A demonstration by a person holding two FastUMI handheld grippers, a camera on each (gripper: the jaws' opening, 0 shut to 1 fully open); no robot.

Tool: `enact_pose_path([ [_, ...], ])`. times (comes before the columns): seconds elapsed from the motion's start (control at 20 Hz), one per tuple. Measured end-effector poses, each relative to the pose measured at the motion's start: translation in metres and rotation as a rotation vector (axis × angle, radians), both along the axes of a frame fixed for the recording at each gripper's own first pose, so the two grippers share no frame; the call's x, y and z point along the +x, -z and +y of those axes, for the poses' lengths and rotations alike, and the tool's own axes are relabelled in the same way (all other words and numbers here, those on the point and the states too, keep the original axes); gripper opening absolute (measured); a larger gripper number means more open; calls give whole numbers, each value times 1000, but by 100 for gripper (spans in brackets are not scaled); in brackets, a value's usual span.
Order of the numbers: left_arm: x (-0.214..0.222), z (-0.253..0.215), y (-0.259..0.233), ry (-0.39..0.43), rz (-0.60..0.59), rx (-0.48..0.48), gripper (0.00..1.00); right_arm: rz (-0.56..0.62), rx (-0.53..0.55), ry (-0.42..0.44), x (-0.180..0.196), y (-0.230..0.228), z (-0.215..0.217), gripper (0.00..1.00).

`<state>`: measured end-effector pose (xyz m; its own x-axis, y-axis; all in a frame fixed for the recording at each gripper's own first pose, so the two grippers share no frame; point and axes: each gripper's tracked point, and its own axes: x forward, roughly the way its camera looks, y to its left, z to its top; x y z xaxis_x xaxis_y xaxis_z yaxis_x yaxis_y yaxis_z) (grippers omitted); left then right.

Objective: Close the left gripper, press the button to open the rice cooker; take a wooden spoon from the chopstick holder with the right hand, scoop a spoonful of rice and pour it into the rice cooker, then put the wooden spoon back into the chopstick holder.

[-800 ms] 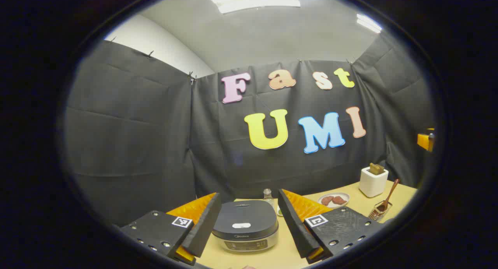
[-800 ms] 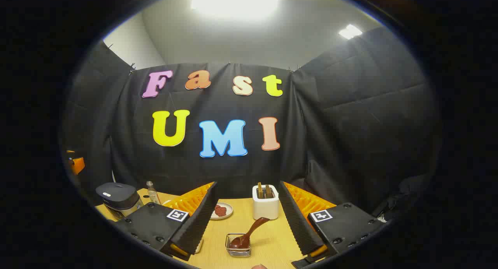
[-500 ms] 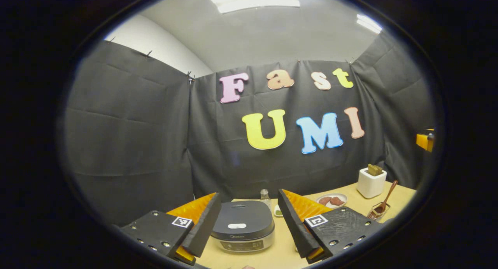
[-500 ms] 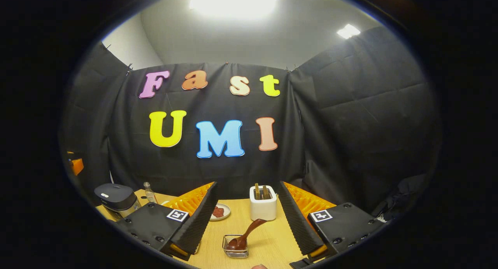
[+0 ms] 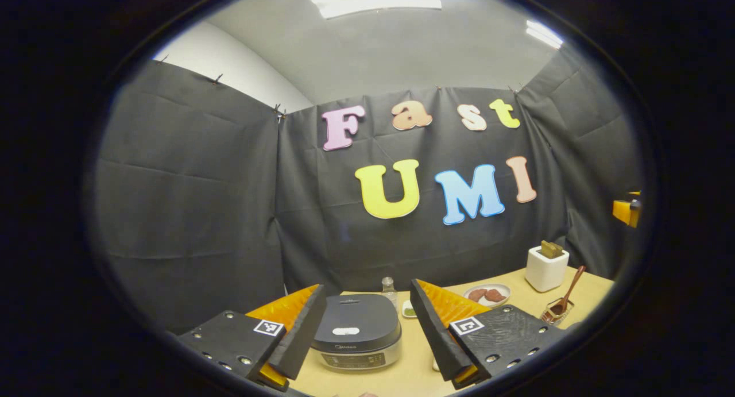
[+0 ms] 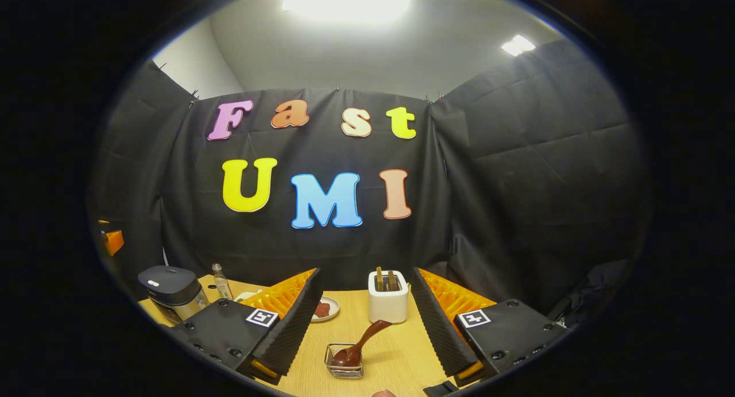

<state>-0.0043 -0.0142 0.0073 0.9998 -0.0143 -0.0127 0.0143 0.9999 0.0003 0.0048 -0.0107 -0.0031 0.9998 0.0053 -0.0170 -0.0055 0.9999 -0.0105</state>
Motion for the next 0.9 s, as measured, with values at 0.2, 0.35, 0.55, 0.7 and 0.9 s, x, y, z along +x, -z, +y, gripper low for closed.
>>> enact_pose_path([
  [0.2, -4, -2, -3, -3, -4, 0, 89, 7, -2, -11, 2, 3, -2, 97],
  [0.35, -4, -8, -8, -3, -8, -1, 89, 6, 0, -21, 4, 4, -5, 97],
  [0.55, -6, -14, -10, -3, 0, -4, 89, 12, 2, -40, 9, 7, -8, 98],
  [0.7, -7, -19, -17, 2, -4, -13, 80, 9, 7, -48, 13, 8, -14, 97],
  [0.9, -5, -18, -19, -20, -10, -6, 72, 12, 10, -54, 17, 10, -20, 97],
])
